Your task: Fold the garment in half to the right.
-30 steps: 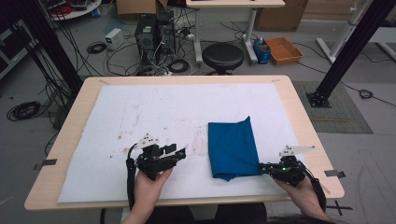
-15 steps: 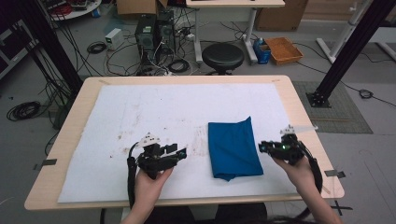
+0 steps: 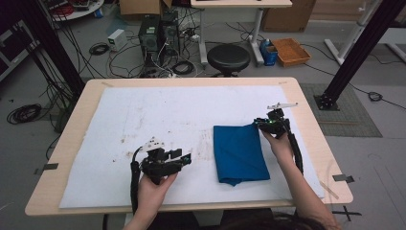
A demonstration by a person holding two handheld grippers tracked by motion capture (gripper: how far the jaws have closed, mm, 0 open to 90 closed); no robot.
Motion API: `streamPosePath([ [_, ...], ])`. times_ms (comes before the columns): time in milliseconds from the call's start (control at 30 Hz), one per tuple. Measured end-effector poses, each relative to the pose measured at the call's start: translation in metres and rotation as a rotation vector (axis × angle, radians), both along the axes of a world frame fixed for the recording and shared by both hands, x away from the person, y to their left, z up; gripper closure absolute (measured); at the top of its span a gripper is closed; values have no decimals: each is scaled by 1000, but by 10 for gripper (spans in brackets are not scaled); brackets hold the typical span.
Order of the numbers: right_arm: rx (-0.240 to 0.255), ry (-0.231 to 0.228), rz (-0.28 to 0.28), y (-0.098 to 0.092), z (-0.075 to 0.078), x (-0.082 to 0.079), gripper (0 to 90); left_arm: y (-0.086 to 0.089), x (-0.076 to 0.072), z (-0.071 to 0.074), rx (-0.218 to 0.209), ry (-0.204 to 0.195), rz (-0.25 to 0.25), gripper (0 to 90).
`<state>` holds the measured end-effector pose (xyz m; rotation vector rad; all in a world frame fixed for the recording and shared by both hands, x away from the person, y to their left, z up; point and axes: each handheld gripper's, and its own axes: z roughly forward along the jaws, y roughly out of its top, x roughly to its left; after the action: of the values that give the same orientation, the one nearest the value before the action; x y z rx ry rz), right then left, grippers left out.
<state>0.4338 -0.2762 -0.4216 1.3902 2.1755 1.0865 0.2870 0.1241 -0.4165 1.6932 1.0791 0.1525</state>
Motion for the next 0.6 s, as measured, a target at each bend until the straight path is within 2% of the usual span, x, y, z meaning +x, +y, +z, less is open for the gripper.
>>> streamPosePath([
  [33, -5, -10, 2, -1, -2, 1, 888, 0, 0, 0, -1, 0, 2, 496],
  [100, -10, -19, -13, -4, -5, 1, 892, 1, 0, -1, 1, 2, -1, 495],
  [200, -29, -31, -7, -7, -9, 0, 892, 0, 0, -2, 2, 8, -1, 495],
  [300, -54, -24, -7, -7, -11, -1, 891, -2, 0, -2, 3, 8, -4, 495],
  [400, -70, -28, -10, -7, -11, 0, 861, -2, -1, -2, 7, 7, -6, 495],
  [467, -76, -26, -16, -7, -11, 0, 800, -3, -1, -2, 6, 9, -6, 496],
  [600, -51, -39, -40, -12, -3, -9, 773, -2, -1, -2, 6, 10, -8, 495],
])
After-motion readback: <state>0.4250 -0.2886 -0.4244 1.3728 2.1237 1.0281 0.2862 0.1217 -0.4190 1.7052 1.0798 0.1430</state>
